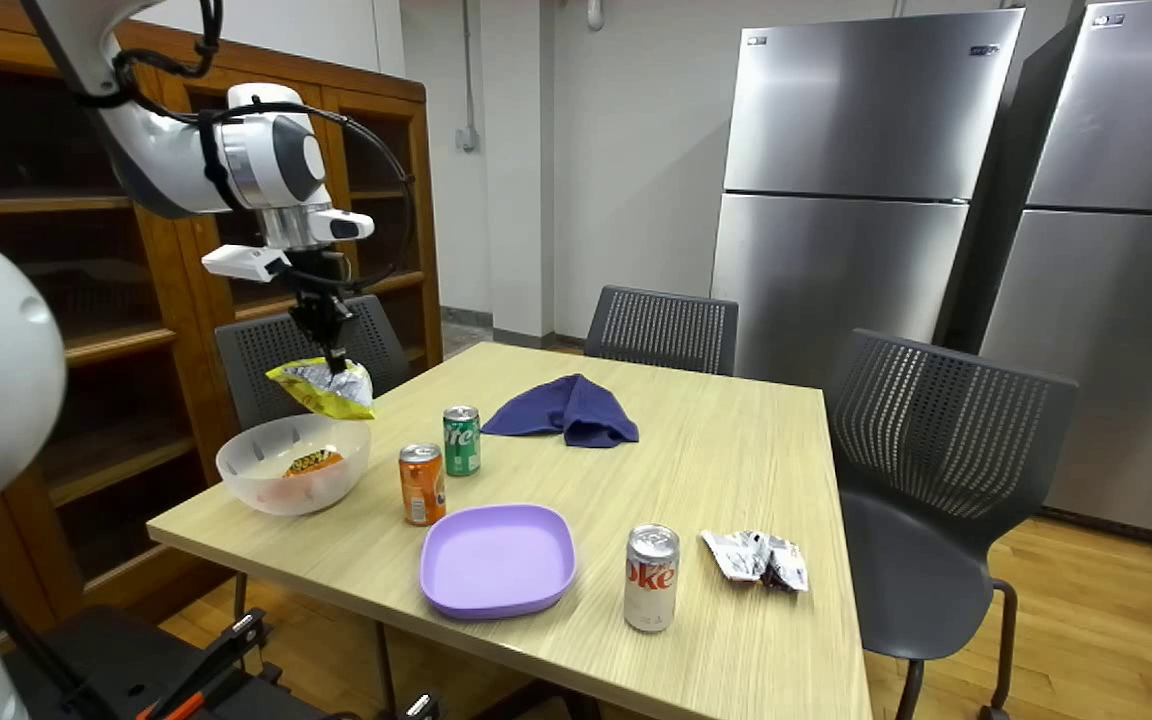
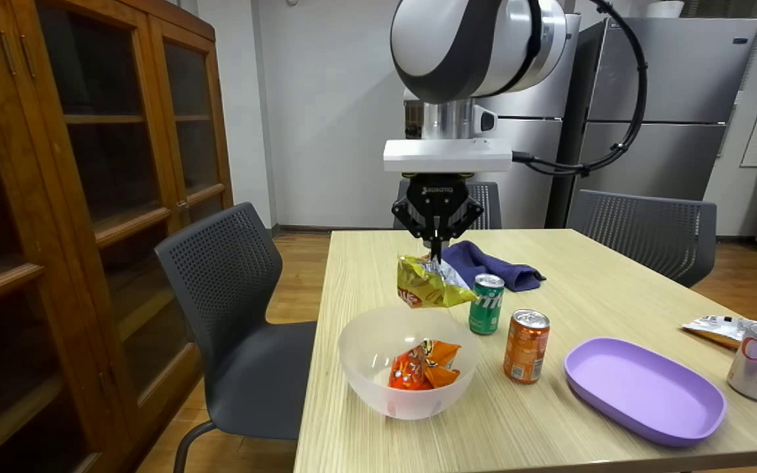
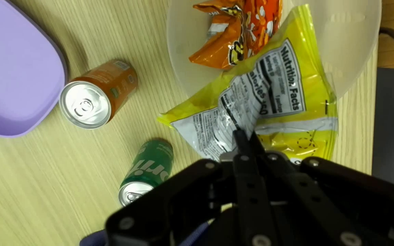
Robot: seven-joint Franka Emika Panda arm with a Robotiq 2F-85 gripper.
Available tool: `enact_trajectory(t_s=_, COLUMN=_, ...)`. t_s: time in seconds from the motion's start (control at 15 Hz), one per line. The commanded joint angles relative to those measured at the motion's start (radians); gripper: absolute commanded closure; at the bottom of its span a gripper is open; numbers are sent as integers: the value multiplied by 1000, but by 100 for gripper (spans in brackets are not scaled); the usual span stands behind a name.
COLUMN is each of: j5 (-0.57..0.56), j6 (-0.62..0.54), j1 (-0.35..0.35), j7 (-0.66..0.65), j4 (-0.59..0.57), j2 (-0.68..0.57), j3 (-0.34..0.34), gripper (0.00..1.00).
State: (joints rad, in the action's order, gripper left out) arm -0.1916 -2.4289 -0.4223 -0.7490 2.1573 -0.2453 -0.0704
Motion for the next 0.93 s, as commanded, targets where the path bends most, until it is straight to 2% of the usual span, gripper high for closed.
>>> enact_trajectory(t_s=0.0, j5=-13, j6=-15, j1=32, j7=63, j4=74, j2=68, j3=-49, gripper=100)
enact_trajectory(t_s=0.27, j5=-14, j6=-22, j1=29, j7=94, j4=82, j2=50, j3=-72, gripper=100)
enact_trajectory(t_s=0.87, j5=-52, j6=-23, j1=1, j7=61, j4=26, j2=-57, j3=-83, gripper=100)
